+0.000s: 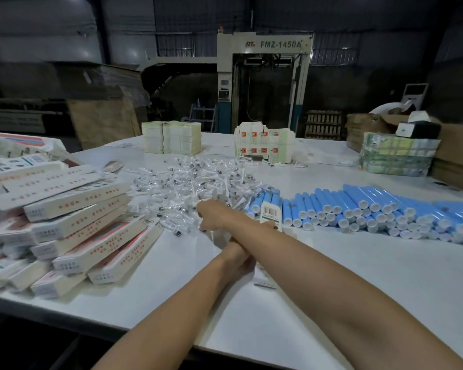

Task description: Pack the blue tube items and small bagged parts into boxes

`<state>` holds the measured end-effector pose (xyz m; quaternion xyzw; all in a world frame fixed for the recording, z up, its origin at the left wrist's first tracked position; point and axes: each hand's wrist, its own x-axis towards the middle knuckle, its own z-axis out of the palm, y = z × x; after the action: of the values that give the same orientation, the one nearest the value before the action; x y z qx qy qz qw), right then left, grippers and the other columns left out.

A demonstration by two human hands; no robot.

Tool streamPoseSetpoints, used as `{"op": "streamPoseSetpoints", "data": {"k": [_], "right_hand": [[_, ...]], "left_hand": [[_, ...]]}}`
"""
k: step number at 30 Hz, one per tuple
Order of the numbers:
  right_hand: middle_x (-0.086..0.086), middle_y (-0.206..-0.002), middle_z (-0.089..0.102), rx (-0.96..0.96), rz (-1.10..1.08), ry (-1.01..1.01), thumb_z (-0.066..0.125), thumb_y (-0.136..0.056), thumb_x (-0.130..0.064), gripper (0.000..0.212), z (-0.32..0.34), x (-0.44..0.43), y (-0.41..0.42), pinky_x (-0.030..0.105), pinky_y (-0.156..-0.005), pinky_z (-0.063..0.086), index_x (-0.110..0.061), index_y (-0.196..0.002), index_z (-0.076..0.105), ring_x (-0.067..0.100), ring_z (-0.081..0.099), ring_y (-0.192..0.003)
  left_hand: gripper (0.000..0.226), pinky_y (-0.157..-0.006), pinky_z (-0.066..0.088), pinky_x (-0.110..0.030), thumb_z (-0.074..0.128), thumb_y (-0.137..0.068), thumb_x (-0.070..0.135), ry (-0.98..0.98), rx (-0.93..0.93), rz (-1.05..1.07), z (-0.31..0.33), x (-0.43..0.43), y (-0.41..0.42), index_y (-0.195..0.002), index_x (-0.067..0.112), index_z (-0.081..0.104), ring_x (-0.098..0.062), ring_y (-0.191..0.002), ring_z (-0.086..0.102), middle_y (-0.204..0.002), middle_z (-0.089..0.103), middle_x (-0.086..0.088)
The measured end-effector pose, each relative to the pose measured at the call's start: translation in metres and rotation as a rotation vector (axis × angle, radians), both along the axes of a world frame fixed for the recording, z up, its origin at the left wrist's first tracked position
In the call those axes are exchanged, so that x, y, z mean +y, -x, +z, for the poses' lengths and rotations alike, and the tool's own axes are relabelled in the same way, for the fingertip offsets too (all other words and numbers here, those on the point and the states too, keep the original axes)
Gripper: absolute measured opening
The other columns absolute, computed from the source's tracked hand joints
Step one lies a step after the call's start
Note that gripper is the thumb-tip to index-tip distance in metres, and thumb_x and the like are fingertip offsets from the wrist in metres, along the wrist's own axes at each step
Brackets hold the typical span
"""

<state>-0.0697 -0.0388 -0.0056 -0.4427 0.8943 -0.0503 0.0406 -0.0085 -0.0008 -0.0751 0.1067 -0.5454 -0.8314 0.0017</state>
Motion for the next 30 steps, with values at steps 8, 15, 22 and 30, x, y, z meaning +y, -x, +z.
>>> {"op": "streamPoseSetpoints", "data": {"k": [8, 15, 22, 30], "right_hand": [[0.006, -0.082, 0.042, 0.028, -0.009, 0.048, 0.055, -0.096, 0.004, 0.019, -0.01, -0.003, -0.001, 0.03, -0.052, 0.03, -0.008, -0.089, 0.043, 0.023, 0.046, -0.073], [0.006, -0.073, 0.044, 0.244, -0.042, 0.133, 0.056, -0.091, 0.006, 0.033, -0.001, 0.022, -0.005, 0.035, -0.066, 0.04, -0.011, -0.07, 0.037, 0.028, 0.05, -0.077], [0.003, -0.072, 0.054, 0.147, -0.162, 0.548, 0.055, -0.098, 0.004, 0.027, 0.053, 0.091, 0.014, 0.034, -0.061, 0.045, -0.006, -0.073, 0.055, 0.019, 0.052, -0.066], [0.017, -0.107, 0.065, -0.311, -0.109, 1.126, 0.073, -0.092, 0.003, 0.101, 0.072, 0.197, 0.032, 0.033, -0.082, 0.061, -0.047, -0.158, 0.014, 0.025, 0.078, -0.087]], "left_hand": [[0.044, -0.075, 0.063, -0.035, 0.085, -0.086, 0.023, -0.141, 0.09, -0.094, 0.003, -0.001, 0.0, -0.125, 0.009, 0.068, -0.026, -0.1, 0.071, -0.115, 0.075, -0.015], [0.044, -0.1, 0.056, -0.047, 0.076, -0.1, 0.022, -0.054, 0.111, -0.101, 0.006, 0.003, -0.001, -0.139, 0.005, 0.063, -0.031, -0.11, 0.069, -0.127, 0.074, -0.024], [0.023, -0.07, 0.065, -0.038, 0.07, -0.104, 0.011, 0.024, 0.207, -0.024, 0.016, 0.002, -0.005, -0.122, -0.003, 0.071, -0.035, -0.084, 0.079, -0.103, 0.078, -0.025], [0.035, -0.094, 0.064, -0.051, 0.081, -0.094, 0.017, 0.122, 0.266, -0.007, 0.032, -0.001, -0.011, -0.129, 0.012, 0.076, -0.047, -0.115, 0.073, -0.117, 0.079, -0.023]]}}
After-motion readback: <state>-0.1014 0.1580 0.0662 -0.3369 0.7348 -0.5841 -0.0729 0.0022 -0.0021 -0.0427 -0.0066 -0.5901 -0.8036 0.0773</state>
